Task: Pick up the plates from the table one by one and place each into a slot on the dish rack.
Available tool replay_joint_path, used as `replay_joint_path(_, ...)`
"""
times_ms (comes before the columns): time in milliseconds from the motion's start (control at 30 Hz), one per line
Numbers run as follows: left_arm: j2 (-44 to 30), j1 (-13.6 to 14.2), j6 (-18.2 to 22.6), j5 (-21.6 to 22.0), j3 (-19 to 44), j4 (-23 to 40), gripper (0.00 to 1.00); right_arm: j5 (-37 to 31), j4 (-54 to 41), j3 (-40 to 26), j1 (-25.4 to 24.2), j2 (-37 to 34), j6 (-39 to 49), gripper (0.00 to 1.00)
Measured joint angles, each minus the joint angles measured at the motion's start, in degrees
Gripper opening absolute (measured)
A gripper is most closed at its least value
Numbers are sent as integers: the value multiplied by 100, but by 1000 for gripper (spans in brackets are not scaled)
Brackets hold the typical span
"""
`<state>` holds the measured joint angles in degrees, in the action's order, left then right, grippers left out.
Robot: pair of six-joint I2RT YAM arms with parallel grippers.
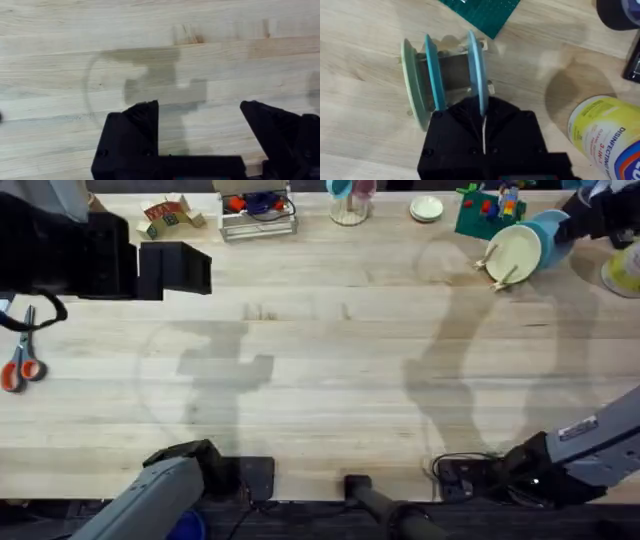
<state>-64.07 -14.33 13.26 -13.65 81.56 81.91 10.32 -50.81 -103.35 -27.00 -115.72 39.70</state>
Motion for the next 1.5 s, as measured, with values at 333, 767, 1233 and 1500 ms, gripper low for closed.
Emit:
replay_joint_path(333,0,0,0,0,0,0,995,3,0,0,0,0,8,119)
replay_joint_path(767,0,0,0,0,0,0,995,3,-6,-5,0,0,18,300)
replay_joint_path(1233,1,0,0,0,0,0,995,3,-1023,-1219,0,437,17,772)
replay_joint_path(1500,1,0,-1,0,0,0,995,5,-1570,-1499,0,1236,15,949)
